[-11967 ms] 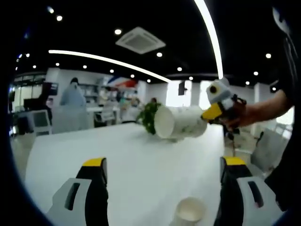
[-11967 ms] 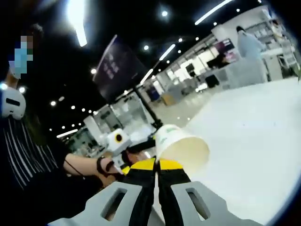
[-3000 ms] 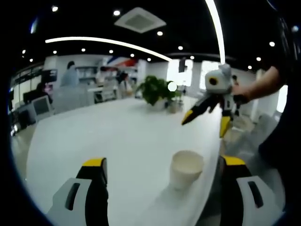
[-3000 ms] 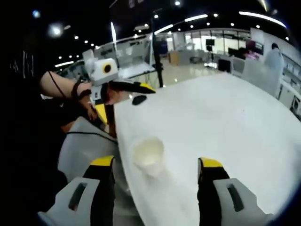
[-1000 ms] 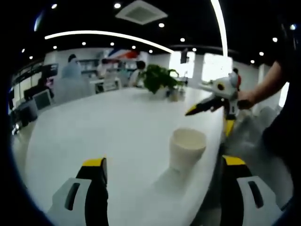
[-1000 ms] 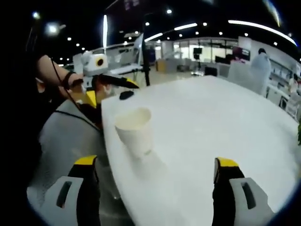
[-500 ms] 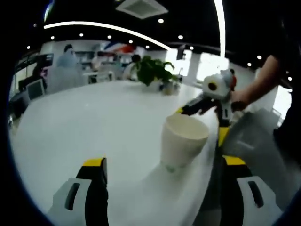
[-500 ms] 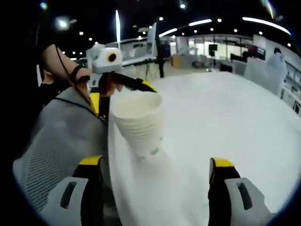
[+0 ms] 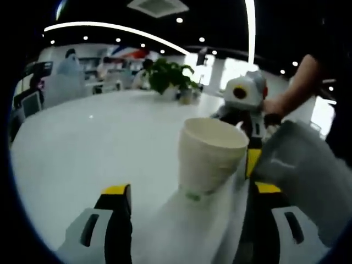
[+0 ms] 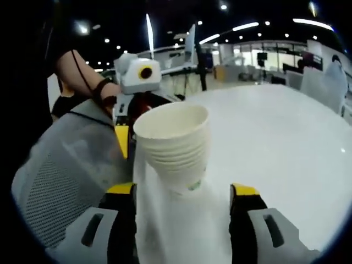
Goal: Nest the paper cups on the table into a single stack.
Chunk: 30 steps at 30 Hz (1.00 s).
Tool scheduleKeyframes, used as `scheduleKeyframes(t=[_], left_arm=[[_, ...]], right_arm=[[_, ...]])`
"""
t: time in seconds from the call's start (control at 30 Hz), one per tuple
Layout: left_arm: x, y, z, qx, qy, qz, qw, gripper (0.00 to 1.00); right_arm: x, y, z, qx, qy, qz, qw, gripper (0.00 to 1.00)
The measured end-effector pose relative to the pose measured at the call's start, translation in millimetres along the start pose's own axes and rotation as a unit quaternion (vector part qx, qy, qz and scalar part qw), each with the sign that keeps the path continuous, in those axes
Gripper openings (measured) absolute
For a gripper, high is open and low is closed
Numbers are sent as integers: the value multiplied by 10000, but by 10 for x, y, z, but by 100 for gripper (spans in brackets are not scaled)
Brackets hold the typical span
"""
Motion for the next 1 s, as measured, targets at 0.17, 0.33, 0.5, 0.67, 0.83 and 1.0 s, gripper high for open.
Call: scheduleKeyframes(t=[0.17,0.33,0.5,0.67,0.83,1.0], left_arm=[[0,-31,34,3,-289,-132,9995,76],[-12,-67,74,32,-544,-264,9982,68],[-50,-95,96,68,-781,-480,9958,59],[-74,-124,120,87,-898,-589,9942,55],[-89,-141,198,-64,-1025,-691,9923,42],[-95,-176,205,-74,-1030,-680,9923,41]], right_arm=[[3,-23,60,9,193,90,9998,52],[-7,-19,116,17,296,148,9995,44],[14,-41,162,76,352,312,9989,36],[31,-48,186,96,369,400,9985,33],[18,-48,196,92,355,405,9985,35],[7,-50,215,75,342,385,9986,36]])
Point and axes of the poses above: the point that each gripper's makers call its tool centre point, and the gripper's own axes: y roughly backward along the fingers, x roughly to its left, z roughly out of its top, the point moved 3 cm from there along y, roughly backward along the fingers, and after that the axes turned 8 degrees about -y, right-handed, at the moved point
